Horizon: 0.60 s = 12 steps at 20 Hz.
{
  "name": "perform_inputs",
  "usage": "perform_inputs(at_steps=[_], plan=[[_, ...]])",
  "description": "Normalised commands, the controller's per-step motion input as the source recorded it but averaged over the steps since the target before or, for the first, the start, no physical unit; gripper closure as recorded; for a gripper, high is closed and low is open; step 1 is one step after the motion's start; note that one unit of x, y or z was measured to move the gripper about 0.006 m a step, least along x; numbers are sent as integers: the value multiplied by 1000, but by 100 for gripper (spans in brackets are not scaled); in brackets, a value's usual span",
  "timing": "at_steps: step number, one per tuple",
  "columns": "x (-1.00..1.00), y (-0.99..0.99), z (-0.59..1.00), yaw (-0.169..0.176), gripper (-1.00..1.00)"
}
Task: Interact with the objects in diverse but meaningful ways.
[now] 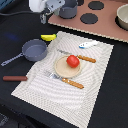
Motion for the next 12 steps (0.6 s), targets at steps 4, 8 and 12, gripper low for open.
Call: perform_inputs(at_steps=[4,8,12], plan=[[-532,0,-369,88,-100],[-126,0,-192,57,-100],[-65,0,-210,65,-100]])
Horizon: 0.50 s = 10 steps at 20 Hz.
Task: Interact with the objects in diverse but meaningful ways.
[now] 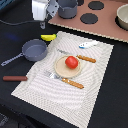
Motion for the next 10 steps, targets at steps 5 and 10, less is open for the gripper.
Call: perform_inputs(at_steps=[5,10], plan=[[-22,0,-202,28,-100],[-43,-16,-305,15,-100]])
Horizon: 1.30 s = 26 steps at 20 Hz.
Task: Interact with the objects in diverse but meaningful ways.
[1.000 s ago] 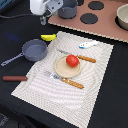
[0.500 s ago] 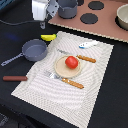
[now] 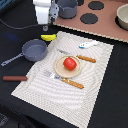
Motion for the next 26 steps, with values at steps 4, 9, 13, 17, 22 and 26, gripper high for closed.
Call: perform_inputs(at_steps=[4,9,13,17,22,26], plan=[[-29,-117,-262,3,-100],[-155,-145,-333,3,-100],[-205,-138,-355,7,-100],[-311,-68,-408,18,-100],[-402,2,-428,32,-100],[-418,34,-376,47,-100]])
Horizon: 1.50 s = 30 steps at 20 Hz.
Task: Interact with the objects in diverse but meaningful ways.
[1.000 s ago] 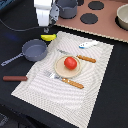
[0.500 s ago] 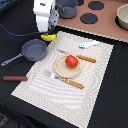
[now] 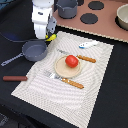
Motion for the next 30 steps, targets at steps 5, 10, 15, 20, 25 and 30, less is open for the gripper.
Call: perform_inputs(at_steps=[5,10,15,20,25,30], plan=[[-418,17,-370,47,-100],[-374,3,-329,44,100],[-322,0,-319,43,100],[-280,0,-289,40,100],[-221,11,-171,36,100],[-229,341,791,35,100]])
